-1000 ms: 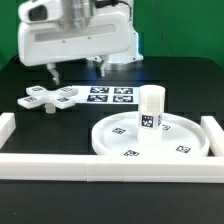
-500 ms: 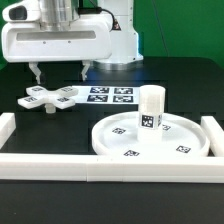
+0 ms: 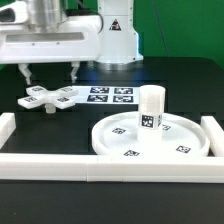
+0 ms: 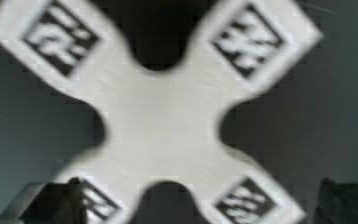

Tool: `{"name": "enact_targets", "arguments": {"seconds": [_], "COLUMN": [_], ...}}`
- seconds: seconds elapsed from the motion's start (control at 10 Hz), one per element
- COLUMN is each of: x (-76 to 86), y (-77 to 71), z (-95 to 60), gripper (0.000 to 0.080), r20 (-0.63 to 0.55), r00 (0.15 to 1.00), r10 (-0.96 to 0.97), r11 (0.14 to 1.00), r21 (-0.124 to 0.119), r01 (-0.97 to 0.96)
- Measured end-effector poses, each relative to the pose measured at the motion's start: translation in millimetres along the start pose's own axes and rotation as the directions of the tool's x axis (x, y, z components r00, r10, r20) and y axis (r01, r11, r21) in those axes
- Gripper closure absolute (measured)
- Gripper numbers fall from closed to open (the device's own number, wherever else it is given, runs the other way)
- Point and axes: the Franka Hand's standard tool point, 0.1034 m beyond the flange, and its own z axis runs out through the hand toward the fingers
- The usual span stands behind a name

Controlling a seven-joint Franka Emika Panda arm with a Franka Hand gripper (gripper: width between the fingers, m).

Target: Assemble round table

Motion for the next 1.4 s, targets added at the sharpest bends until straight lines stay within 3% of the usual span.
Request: {"name": "enact_targets", "arguments": {"seconds": [0.7,1.4], "x": [4.5,3.0], "y": [4.2,-4.0], "z": [8.6,17.3], "gripper": [0.0151,0.0151], "r20": [0.009,0.025], "r00": [1.000,0.999], "r10": [-0.011,-0.024], "r11": [1.000,1.000], "r21": [-0.003,0.000], "r01": [0.011,0.024]}}
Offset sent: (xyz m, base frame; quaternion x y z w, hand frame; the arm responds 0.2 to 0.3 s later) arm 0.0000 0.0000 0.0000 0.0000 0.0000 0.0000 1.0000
